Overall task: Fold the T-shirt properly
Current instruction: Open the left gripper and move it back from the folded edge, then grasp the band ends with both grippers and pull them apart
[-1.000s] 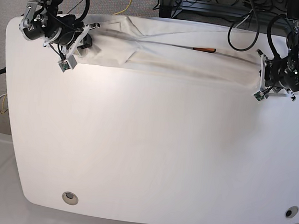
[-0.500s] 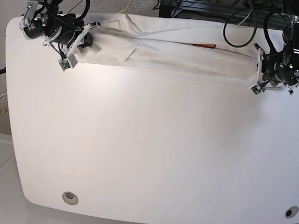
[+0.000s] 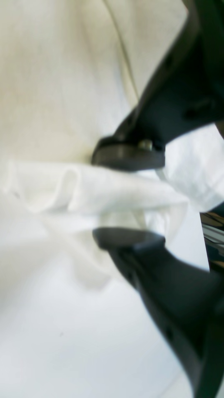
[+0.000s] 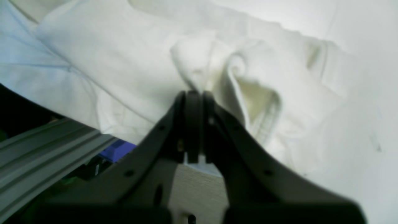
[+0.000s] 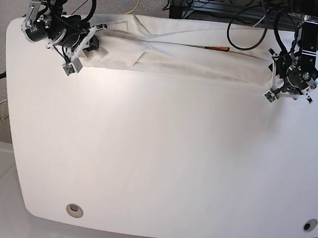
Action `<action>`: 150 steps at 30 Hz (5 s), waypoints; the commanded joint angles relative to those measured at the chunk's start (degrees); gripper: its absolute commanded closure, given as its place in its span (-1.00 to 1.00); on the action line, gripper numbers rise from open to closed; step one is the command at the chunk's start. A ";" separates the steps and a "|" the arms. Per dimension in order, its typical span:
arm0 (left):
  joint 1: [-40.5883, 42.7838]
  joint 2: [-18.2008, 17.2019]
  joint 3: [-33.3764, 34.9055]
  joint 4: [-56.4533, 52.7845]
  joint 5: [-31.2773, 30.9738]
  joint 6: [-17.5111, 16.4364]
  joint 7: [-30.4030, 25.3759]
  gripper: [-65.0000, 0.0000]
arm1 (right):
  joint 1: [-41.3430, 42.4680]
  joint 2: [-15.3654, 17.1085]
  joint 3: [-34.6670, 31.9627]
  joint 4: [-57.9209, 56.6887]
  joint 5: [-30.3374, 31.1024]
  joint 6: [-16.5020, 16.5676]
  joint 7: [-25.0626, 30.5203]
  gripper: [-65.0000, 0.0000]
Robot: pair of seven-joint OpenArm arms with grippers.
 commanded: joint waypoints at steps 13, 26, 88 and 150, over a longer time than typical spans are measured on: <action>-1.71 -0.62 -0.30 0.43 -0.13 -0.03 -0.44 -0.74 | 0.19 0.53 0.43 0.71 0.41 0.07 0.62 0.32; -3.56 -0.70 -0.39 0.52 -0.04 -0.03 0.09 -0.89 | 0.28 0.53 0.52 0.71 0.41 0.07 0.62 -0.46; 3.21 1.05 -4.08 8.96 -0.04 -0.03 1.93 -0.88 | -2.97 1.06 5.80 1.85 8.41 0.16 0.62 -0.45; -5.41 8.00 -2.68 -22.78 -0.04 -0.03 -8.00 0.76 | 12.67 -3.87 -5.55 -6.68 -10.40 0.16 0.62 0.93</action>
